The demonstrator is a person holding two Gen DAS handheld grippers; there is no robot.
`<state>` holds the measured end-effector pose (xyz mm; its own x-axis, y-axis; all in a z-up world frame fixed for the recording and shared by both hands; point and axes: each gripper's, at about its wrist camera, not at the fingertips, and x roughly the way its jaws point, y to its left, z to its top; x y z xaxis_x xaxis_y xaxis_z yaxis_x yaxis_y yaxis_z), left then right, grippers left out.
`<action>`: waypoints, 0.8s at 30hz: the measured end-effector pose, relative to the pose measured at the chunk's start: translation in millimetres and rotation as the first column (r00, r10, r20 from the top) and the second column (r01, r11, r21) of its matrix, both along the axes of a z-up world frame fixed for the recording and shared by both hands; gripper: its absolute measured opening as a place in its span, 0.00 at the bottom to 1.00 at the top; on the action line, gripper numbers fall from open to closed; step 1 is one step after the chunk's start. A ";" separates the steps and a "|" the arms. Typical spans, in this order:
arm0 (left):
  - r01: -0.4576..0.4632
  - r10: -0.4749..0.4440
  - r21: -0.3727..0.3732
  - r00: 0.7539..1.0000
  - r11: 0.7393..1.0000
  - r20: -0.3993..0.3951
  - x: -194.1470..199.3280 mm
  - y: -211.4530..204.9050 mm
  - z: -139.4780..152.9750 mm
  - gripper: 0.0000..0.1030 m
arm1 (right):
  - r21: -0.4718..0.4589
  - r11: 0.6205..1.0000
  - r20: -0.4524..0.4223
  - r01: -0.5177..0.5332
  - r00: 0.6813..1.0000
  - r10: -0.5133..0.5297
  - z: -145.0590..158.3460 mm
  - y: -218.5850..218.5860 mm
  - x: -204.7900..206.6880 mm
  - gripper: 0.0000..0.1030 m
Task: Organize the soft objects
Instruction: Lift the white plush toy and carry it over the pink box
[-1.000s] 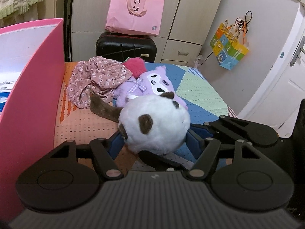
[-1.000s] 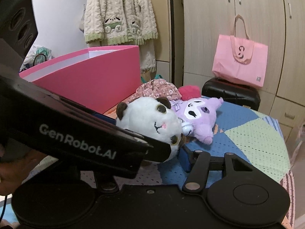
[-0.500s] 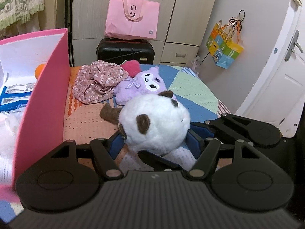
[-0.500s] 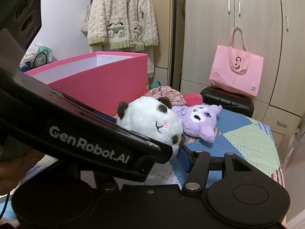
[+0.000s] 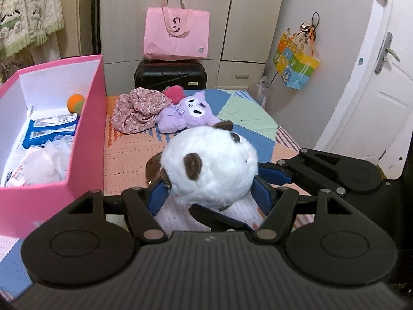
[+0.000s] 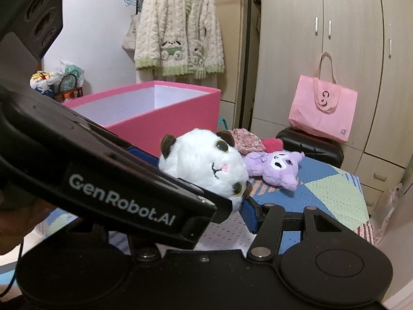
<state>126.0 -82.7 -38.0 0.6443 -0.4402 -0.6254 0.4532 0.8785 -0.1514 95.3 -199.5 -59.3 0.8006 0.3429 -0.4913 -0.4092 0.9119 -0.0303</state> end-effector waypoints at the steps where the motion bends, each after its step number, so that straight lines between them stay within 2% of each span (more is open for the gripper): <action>1: 0.002 -0.002 -0.002 1.000 1.000 -0.001 -3.7 1.2 1.9 0.66 | 0.002 1.000 -0.001 -0.002 1.000 0.002 2.6 0.9 -3.8 0.61; 8: 0.018 -0.018 -0.026 1.000 0.999 -0.005 -28.9 13.9 9.7 0.66 | 0.017 1.000 -0.047 -0.016 0.999 0.017 18.7 4.1 -25.5 0.61; 13: 0.026 -0.026 -0.031 1.000 0.999 -0.002 -45.5 26.9 16.1 0.66 | -0.012 0.999 -0.056 -0.052 0.997 0.051 26.8 15.0 -41.8 0.61; 17: 0.028 -0.028 -0.034 0.999 0.999 -0.017 -51.9 41.8 24.2 0.66 | -0.008 0.997 -0.099 -0.076 0.992 0.075 35.4 23.6 -48.5 0.61; 20: 0.015 -0.015 -0.042 1.000 0.999 -0.021 -55.0 56.3 29.1 0.66 | 0.015 0.995 -0.126 -0.097 0.987 0.099 42.4 31.0 -49.9 0.61; 24: -0.026 0.026 -0.050 1.000 0.998 -0.011 -60.5 81.0 36.4 0.66 | 0.005 0.988 -0.117 -0.157 0.981 0.157 49.5 50.0 -48.3 0.61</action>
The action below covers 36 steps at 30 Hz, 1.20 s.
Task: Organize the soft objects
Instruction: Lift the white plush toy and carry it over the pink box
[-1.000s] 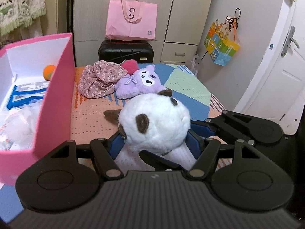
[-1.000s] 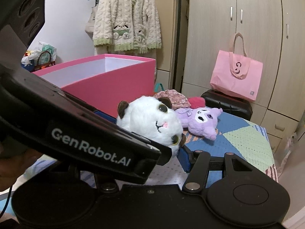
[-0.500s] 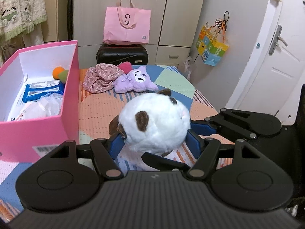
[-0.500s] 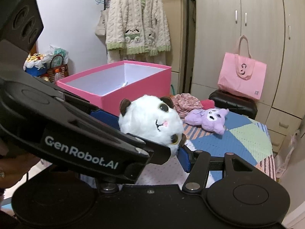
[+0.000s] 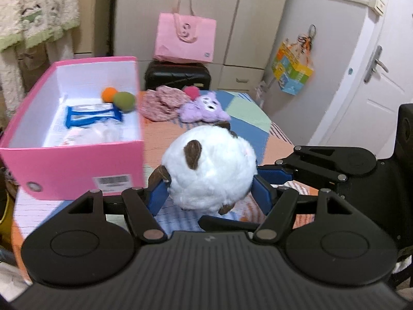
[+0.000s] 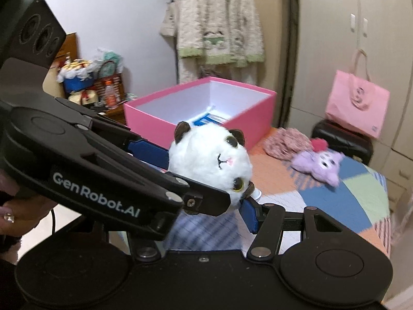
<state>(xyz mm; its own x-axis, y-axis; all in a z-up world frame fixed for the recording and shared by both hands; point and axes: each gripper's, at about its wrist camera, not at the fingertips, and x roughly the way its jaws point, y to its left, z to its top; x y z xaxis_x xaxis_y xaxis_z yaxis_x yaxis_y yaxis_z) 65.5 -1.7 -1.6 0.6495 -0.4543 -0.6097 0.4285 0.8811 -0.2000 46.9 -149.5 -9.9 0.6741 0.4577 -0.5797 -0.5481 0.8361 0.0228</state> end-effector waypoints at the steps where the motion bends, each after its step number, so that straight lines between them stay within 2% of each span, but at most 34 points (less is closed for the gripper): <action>1: -0.009 0.009 -0.002 1.000 1.000 0.006 -0.8 6.2 2.3 0.66 | 0.002 1.000 0.002 -0.016 1.000 0.016 1.9 5.4 1.5 0.61; 11: -0.070 0.071 -0.010 0.995 0.997 0.077 12.3 52.1 38.5 0.66 | 0.017 0.994 0.078 -0.105 0.992 0.103 33.8 49.4 24.7 0.61; 14: -0.091 0.096 -0.046 0.989 0.995 0.111 24.6 65.4 42.3 0.66 | 0.026 0.992 0.115 -0.126 0.986 0.122 40.8 57.9 38.5 0.64; 16: -0.104 0.111 -0.078 0.990 0.992 0.092 38.5 74.6 38.5 0.66 | 0.042 0.989 0.149 -0.142 0.980 0.135 39.7 61.0 49.6 0.64; 20: -0.128 0.135 -0.100 0.989 0.987 0.067 64.1 88.7 30.5 0.66 | 0.097 0.982 0.132 -0.161 0.980 0.147 34.8 68.4 73.5 0.64; 29: -0.175 0.179 -0.109 0.983 0.979 0.036 119.6 114.7 29.8 0.66 | 0.043 0.971 0.181 -0.235 0.958 0.223 40.3 95.9 124.6 0.63; 32: -0.220 0.221 -0.112 0.975 0.969 0.005 134.3 124.1 24.0 0.66 | 0.040 0.960 0.129 -0.276 0.955 0.269 37.3 103.1 149.5 0.63; 36: -0.237 0.234 -0.076 0.971 0.969 -0.041 151.7 127.8 9.1 0.66 | 0.042 0.945 0.065 -0.324 0.945 0.321 26.8 111.7 170.3 0.63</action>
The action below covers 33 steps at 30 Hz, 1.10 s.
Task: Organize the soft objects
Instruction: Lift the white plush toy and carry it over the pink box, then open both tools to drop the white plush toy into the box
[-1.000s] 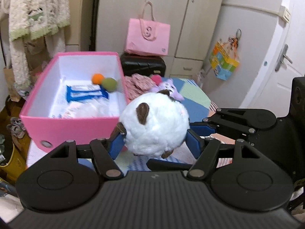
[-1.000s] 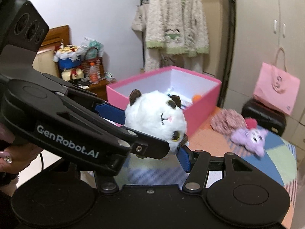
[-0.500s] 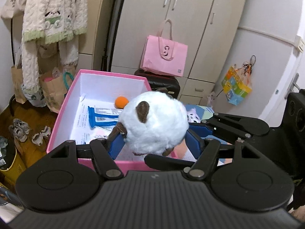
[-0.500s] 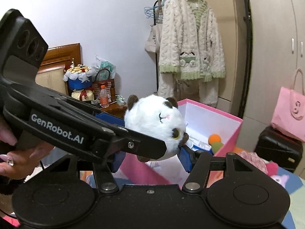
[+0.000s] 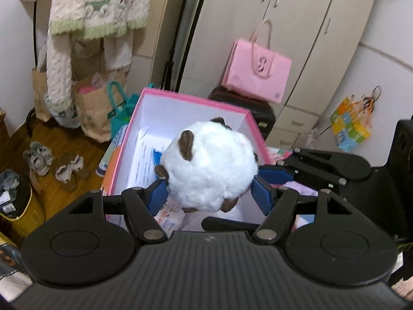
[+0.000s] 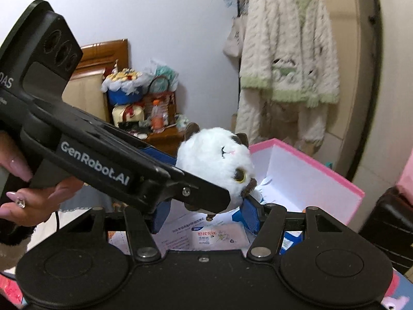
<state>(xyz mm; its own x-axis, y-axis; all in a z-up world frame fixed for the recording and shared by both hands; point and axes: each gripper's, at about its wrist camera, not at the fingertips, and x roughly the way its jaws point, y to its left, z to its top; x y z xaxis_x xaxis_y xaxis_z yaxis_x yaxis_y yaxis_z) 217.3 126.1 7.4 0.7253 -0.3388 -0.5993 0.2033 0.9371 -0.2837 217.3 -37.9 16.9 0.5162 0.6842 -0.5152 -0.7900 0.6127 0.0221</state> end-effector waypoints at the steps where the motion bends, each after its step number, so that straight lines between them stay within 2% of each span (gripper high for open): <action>1: 0.003 -0.003 0.009 1.000 1.000 -0.012 3.7 -0.1 -3.3 0.66 | -0.009 1.000 -0.008 -0.005 1.000 0.005 -3.1 2.4 3.5 0.63; 9: 0.014 -0.010 0.074 0.998 0.997 -0.060 22.8 1.9 -20.1 0.66 | -0.111 0.993 -0.054 -0.034 0.998 0.029 -14.6 19.4 21.8 0.63; 18: 0.040 -0.029 0.109 0.995 0.993 -0.100 23.5 4.2 -28.5 0.67 | -0.162 0.984 -0.116 -0.068 0.992 0.050 -26.2 25.4 23.6 0.63; 24: 0.031 -0.022 0.109 0.996 0.994 -0.083 14.0 8.4 -24.8 0.67 | -0.105 0.992 -0.211 -0.070 0.976 0.046 -30.6 20.7 29.5 0.63; 33: 0.049 -0.044 0.133 0.998 0.990 -0.038 -10.9 5.1 -11.2 0.67 | -0.058 0.997 -0.243 -0.043 0.970 0.028 -30.0 10.9 21.6 0.63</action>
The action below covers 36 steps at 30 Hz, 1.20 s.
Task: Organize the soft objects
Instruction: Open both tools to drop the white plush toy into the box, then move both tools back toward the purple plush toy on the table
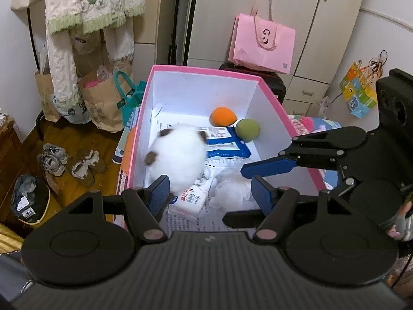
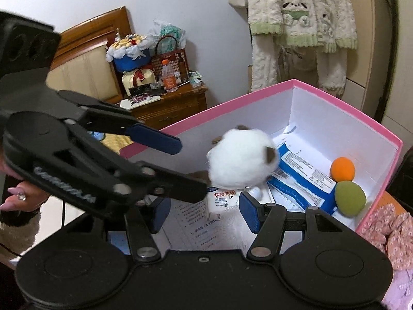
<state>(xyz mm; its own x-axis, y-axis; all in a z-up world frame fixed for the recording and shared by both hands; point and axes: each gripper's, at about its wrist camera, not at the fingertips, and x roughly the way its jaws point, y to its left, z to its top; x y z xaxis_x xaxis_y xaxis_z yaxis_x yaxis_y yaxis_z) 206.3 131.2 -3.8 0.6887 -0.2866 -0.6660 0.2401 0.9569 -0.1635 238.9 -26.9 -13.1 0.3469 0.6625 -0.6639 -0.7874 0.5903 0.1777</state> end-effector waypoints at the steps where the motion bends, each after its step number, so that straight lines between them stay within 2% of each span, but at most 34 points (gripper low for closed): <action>1: 0.001 -0.001 0.000 1.000 1.000 0.006 -3.2 -0.2 2.3 0.67 | 0.004 1.000 0.003 0.007 1.000 -0.007 1.6 -1.8 -1.7 0.63; 13: 0.057 -0.058 0.012 0.996 0.998 0.066 -51.4 -7.1 35.5 0.70 | -0.006 0.996 0.081 0.088 0.993 -0.087 35.4 -25.8 -45.0 0.63; 21: 0.138 -0.137 -0.026 0.989 0.990 0.047 -84.9 -13.7 51.6 0.70 | -0.028 0.992 0.127 0.124 0.985 -0.120 57.4 -40.8 -85.9 0.63; 36: 0.220 -0.221 0.025 0.974 0.975 0.044 -132.4 -49.6 66.8 0.73 | -0.014 0.986 0.179 0.165 0.971 -0.160 75.6 -88.8 -148.4 0.66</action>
<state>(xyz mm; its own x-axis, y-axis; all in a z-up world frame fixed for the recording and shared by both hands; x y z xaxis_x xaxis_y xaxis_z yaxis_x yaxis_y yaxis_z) 73.9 81.6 63.0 0.6403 -0.4215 -0.6421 0.4521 0.8827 -0.1287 90.5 -115.7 62.5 0.5618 0.5693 -0.6002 -0.6978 0.7158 0.0257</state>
